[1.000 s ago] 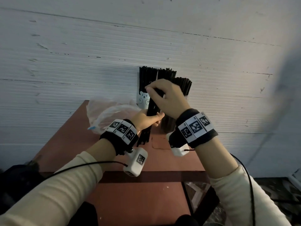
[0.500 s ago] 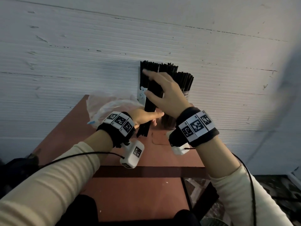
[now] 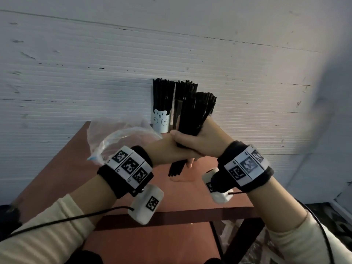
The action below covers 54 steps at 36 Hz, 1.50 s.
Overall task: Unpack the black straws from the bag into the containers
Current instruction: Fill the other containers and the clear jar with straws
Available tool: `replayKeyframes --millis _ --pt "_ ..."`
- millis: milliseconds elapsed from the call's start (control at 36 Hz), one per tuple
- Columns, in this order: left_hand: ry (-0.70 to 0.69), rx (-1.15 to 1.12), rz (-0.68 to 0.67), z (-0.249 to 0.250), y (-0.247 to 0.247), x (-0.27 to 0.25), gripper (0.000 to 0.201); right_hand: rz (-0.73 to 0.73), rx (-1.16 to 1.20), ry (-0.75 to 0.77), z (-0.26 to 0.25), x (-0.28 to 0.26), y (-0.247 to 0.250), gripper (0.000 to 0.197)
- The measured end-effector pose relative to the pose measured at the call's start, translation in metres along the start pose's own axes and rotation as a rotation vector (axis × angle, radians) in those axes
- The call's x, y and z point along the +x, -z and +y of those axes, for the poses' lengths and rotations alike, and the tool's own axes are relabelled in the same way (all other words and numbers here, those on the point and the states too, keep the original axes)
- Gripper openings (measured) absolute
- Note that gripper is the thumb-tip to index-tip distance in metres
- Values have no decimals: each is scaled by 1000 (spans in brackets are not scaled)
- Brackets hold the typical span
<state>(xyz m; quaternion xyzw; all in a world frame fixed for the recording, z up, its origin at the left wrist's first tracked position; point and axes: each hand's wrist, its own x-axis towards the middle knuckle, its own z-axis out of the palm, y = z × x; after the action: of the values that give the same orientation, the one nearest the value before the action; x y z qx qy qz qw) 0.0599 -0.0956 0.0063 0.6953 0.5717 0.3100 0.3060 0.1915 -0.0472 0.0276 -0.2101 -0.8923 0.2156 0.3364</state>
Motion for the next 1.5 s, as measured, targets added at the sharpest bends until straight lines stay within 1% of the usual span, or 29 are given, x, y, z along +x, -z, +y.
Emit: replayKeyframes --millis 28,56,83,111,139,167,222,250,306,333,361,417,500,556,583,639,694,722,750,861,917,1028,1111,1167,1278,1305,1333,1417,1500 --pt "-50 -74 -12 2 -1 2 14 24 28 6 -2 0 4 24" --pt "-73 -170 -25 2 -2 8 17 45 45 9 -3 2 9 24" --pt "-106 -223 -23 3 -1 14 30 67 57 10 -4 4 16 23" --pt "-127 -247 -9 1 0 21 50 98 67 8 -3 7 24 22" --pt "-151 -285 28 1 2 27 69 142 79 0 -2 10 33 22" --pt "-168 -319 85 1 5 32 83 193 95 -11 -1 14 44 23" --pt "-222 -293 232 3 10 42 93 302 114 -36 0 24 65 24" --pt "-235 -248 277 2 14 48 103 344 121 -52 1 29 75 22" --pt "-205 -217 265 2 21 60 126 410 150 -97 2 38 91 18" --pt "-166 -218 242 1 25 66 136 437 161 -117 3 42 97 17" --pt "-134 -223 212 -1 28 74 144 455 169 -130 3 45 103 16" --pt "-94 -236 129 -5 31 89 151 461 173 -138 4 53 111 15" --pt "-54 -212 58 -10 32 106 149 430 166 -146 7 65 116 14" --pt "-48 -212 56 -13 31 118 141 405 147 -157 11 71 118 15" --pt "-63 -230 63 -16 30 124 133 396 133 -163 14 74 118 16" --pt "-90 -245 75 -19 28 130 109 382 115 -172 18 77 117 22" --pt "-132 -250 29 -21 27 131 69 369 116 -170 21 79 117 28" --pt "-152 -251 -2 -22 27 131 57 367 119 -168 23 79 116 30" --pt "-173 -261 -20 -23 27 132 52 366 119 -164 24 80 115 31" --pt "-203 -280 -46 -22 26 131 48 360 103 -133 24 81 111 34" --pt "-200 -292 -49 -20 26 131 51 358 92 -123 24 82 110 36" --pt "-177 -318 36 -17 25 130 65 343 60 -102 25 84 107 38" --pt "-184 -326 106 -17 20 128 54 335 32 -93 24 84 103 38" --pt "-179 -325 165 -17 17 128 53 342 28 -96 24 84 102 38" --pt "-169 -274 214 -20 17 129 38 345 37 -107 23 84 101 38" --pt "-167 -258 229 -21 18 130 38 343 37 -107 23 84 101 38" --pt "-166 -239 242 -23 18 131 41 341 38 -106 22 83 100 38" --pt "-157 -179 293 -26 17 134 63 343 43 -104 21 82 97 37" --pt "-143 -165 322 -26 15 131 60 346 43 -104 21 81 96 36"
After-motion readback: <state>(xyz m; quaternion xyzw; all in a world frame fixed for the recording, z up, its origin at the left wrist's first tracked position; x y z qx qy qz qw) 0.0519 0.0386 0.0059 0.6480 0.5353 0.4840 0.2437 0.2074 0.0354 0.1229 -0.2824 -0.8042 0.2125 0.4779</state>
